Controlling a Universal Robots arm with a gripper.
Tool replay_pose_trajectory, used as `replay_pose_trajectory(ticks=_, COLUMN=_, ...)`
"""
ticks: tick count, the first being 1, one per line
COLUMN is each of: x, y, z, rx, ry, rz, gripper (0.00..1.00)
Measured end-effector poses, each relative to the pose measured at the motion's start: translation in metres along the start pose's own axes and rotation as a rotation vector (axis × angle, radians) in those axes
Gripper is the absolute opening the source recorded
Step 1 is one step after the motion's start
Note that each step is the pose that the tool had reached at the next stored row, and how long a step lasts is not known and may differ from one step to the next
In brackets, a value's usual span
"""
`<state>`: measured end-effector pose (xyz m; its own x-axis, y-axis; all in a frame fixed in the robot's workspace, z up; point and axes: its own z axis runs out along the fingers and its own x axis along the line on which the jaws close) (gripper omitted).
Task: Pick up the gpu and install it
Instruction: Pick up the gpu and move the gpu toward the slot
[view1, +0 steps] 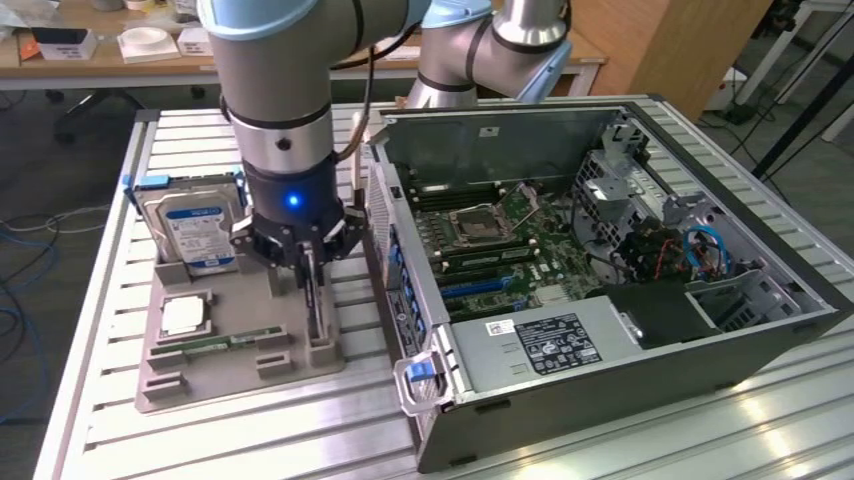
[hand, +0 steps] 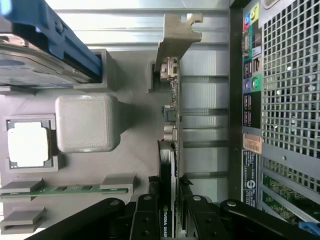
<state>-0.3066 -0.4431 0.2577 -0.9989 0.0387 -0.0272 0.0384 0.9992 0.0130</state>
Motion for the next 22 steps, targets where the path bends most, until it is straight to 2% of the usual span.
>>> replay_pose_trajectory(ticks=22, x=-0.002, y=0.0012, z=-0.0971, rx=-0.0001, ry=-0.0013, rz=0.0, gripper=0.26)
